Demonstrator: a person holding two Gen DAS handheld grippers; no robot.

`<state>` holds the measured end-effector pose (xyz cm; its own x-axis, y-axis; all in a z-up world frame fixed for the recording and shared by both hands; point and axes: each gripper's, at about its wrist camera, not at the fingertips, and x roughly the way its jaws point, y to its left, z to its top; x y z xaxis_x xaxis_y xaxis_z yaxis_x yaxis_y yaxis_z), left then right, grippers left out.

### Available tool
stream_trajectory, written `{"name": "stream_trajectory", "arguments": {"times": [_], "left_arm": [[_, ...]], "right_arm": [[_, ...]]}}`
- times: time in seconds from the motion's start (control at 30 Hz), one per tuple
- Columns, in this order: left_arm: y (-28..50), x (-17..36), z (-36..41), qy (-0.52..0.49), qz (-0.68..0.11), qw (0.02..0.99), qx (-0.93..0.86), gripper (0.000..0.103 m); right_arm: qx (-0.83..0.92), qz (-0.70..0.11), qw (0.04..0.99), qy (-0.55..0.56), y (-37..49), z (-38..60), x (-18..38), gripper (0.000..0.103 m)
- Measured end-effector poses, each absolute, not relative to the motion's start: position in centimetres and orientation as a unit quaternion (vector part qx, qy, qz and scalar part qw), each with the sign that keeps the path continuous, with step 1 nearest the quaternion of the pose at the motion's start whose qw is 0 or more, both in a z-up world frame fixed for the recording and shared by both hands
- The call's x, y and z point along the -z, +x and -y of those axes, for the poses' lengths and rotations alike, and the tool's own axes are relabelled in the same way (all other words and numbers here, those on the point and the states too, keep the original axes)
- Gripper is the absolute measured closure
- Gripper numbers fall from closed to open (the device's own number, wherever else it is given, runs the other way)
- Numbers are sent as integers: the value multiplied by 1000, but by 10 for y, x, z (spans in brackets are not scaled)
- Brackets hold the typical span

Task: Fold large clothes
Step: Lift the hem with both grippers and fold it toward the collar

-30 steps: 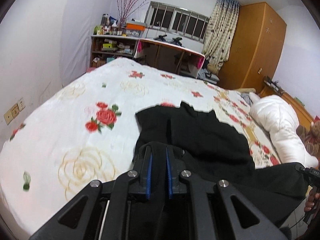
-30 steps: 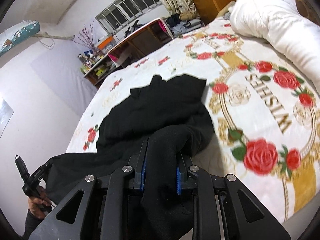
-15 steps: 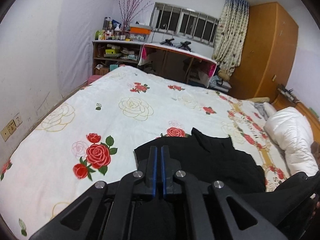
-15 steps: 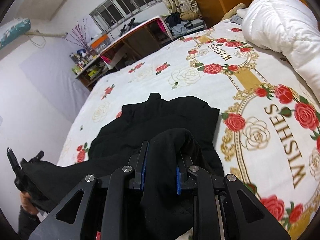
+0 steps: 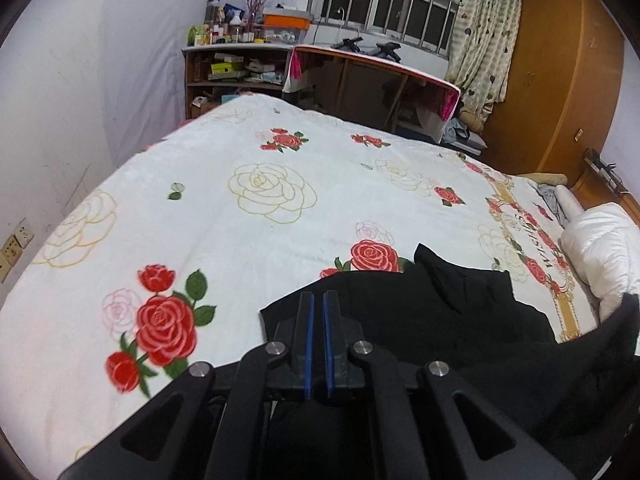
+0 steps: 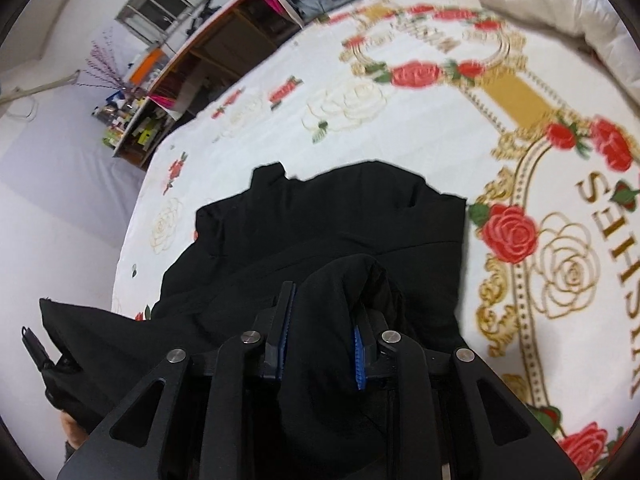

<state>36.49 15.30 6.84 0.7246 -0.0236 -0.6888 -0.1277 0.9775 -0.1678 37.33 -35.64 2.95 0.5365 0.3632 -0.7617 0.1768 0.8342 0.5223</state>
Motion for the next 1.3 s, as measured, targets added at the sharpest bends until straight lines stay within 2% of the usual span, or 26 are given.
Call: {"name": "stream_trajectory", "arguments": {"times": [0.03, 0.07, 0.13, 0.17, 0.23, 0.27, 0.3, 0.47, 0.6, 0.67, 0.7, 0.87, 1.0, 1.03, 1.1, 1.13, 1.17, 1.2, 1.23, 1.3], "left_arm": [[373, -64, -154, -102, -376, 921, -26, 91], [381, -60, -154, -100, -380, 919, -27, 79], [391, -55, -157, -101, -380, 919, -26, 62], [393, -55, -159, -104, -376, 921, -22, 60], [395, -59, -167, -115, -362, 925, -20, 56], [394, -61, -171, -122, -355, 927, -21, 49], [392, -65, -175, -130, -345, 929, -20, 47], [385, -71, -186, -138, -330, 934, -16, 40], [374, -66, -203, -162, -324, 931, -34, 37], [370, -61, -212, -181, -323, 928, -41, 30], [370, -55, -212, -184, -332, 925, -36, 29], [387, -10, -180, -138, -413, 900, 37, 29], [402, 19, -163, -147, -446, 880, 75, 29], [404, 25, -160, -149, -451, 876, 79, 31], [407, 30, -155, -141, -453, 877, 76, 43], [406, 29, -153, -132, -450, 881, 68, 57], [405, 28, -151, -125, -446, 884, 63, 73], [404, 25, -150, -120, -439, 889, 58, 79], [402, 21, -150, -117, -431, 893, 54, 84], [398, 11, -149, -102, -413, 904, 41, 88]], "right_arm": [[-59, -483, 824, 290, 381, 358, -22, 75], [-61, -484, 822, 295, 385, 360, -17, 73], [-68, -482, 816, 311, 392, 364, -9, 62], [-74, -477, 814, 322, 395, 368, -8, 57], [-89, -452, 819, 343, 396, 378, -16, 34], [-89, -440, 824, 346, 396, 382, -22, 31], [-87, -428, 831, 344, 396, 387, -29, 28], [-74, -379, 867, 315, 386, 403, -55, 27], [-74, -382, 871, 300, 378, 403, -45, 27], [-80, -388, 868, 300, 377, 404, -35, 27], [-82, -393, 866, 298, 377, 404, -30, 27], [-98, -429, 856, 271, 391, 392, -2, 27], [-101, -457, 850, 241, 407, 382, 13, 27], [-102, -461, 849, 238, 409, 382, 16, 27], [-101, -467, 847, 232, 412, 380, 19, 29], [-98, -459, 852, 230, 410, 379, 17, 49], [-93, -453, 857, 226, 409, 379, 15, 63], [-88, -445, 863, 221, 408, 378, 11, 79], [-85, -442, 866, 217, 406, 376, 9, 83], [-76, -431, 877, 200, 405, 373, 0, 84]]}}
